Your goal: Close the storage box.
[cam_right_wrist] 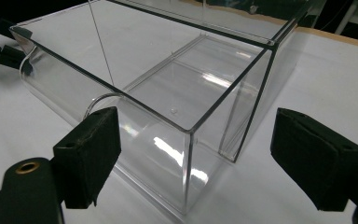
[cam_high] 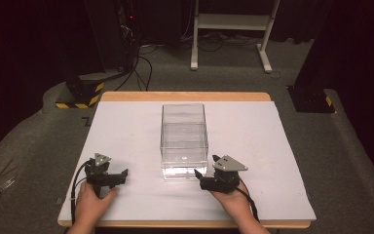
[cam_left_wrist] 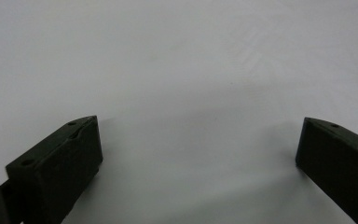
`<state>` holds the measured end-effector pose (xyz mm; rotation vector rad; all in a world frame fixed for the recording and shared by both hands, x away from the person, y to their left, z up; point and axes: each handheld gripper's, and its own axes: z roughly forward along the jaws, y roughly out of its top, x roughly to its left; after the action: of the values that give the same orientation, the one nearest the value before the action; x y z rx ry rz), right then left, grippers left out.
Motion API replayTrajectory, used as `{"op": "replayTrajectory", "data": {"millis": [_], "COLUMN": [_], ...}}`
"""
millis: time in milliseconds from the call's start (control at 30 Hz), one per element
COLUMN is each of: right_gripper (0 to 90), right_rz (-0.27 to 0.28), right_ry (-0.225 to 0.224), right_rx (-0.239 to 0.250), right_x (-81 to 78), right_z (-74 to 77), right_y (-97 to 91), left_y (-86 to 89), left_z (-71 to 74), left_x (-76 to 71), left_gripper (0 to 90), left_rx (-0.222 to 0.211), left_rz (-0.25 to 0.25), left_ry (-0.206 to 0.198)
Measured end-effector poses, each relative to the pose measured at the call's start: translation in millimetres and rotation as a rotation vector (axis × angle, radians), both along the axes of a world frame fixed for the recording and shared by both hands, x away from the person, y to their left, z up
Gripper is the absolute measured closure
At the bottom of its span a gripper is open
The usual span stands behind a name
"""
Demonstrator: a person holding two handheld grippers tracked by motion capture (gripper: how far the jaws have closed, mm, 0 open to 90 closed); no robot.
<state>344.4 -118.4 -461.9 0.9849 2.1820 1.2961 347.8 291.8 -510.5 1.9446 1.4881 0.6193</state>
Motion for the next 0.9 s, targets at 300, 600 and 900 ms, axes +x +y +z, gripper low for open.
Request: {"op": "replayTrajectory", "data": {"millis": [300, 600, 900], "right_gripper": [16.2, 16.4, 17.1], "right_rz": [-0.01, -0.02, -0.027], "right_ry": [0.003, 0.005, 0.013], "right_rx": [-0.003, -0.003, 0.001], "right_x": [6.5, 13.6, 19.1], "right_z": [0.0, 0.1, 0.1], "right_y": [1.4, 2.8, 3.5], "left_y": [0.0, 0.0, 0.0], "left_z": [0.0, 0.0, 0.0], "left_x": [0.0, 0.0, 0.1], "left_gripper": [0.5, 0.5, 0.5], "left_rx": [0.0, 0.0, 0.0], "left_rz": [0.0, 0.0, 0.0], "left_ry": [0.0, 0.0, 0.0]}}
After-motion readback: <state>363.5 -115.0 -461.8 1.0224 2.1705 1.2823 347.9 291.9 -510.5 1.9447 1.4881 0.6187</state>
